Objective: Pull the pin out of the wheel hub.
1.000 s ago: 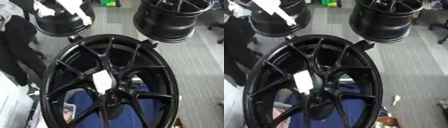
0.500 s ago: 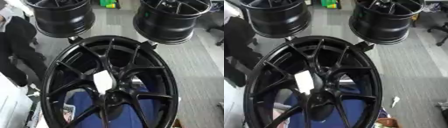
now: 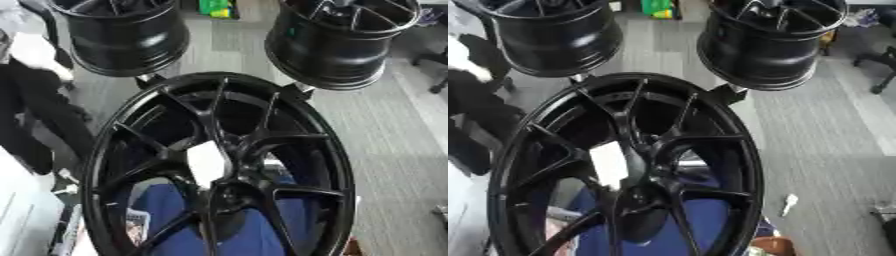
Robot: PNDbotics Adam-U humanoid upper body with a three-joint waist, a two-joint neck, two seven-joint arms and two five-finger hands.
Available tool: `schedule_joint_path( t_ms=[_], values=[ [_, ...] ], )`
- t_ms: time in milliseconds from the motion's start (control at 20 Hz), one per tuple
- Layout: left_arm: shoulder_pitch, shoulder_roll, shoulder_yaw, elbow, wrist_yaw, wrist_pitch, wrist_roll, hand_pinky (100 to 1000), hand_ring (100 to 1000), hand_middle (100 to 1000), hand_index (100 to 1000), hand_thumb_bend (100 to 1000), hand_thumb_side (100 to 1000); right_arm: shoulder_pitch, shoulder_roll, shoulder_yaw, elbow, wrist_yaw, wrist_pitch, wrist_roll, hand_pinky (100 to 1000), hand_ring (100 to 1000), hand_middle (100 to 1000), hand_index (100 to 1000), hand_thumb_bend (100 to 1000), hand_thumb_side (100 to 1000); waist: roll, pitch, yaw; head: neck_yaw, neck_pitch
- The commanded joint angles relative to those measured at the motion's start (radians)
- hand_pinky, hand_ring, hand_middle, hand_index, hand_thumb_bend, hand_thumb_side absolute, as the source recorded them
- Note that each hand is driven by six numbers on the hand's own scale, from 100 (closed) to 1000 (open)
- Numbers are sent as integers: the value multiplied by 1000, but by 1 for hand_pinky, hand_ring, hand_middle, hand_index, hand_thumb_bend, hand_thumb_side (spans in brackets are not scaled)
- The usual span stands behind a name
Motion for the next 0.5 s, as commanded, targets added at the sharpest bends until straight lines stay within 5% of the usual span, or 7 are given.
schedule_joint_path(
  t_ms=[50, 500],
  values=[
    [-13, 38, 26, -25, -11, 1, 20, 808, 801, 754, 841, 462, 363, -4, -34, -18, -12, 8, 1, -11, 860, 721, 678, 709, 100, 463, 3, -16, -1, -2, 1],
    [-21, 26, 40, -41, 20, 5, 90, 786, 770, 716, 824, 429, 356, -8, -37, -22, -12, 10, -1, -16, 860, 722, 678, 710, 100, 452, 4, -17, -3, 6, 3]
  ],
)
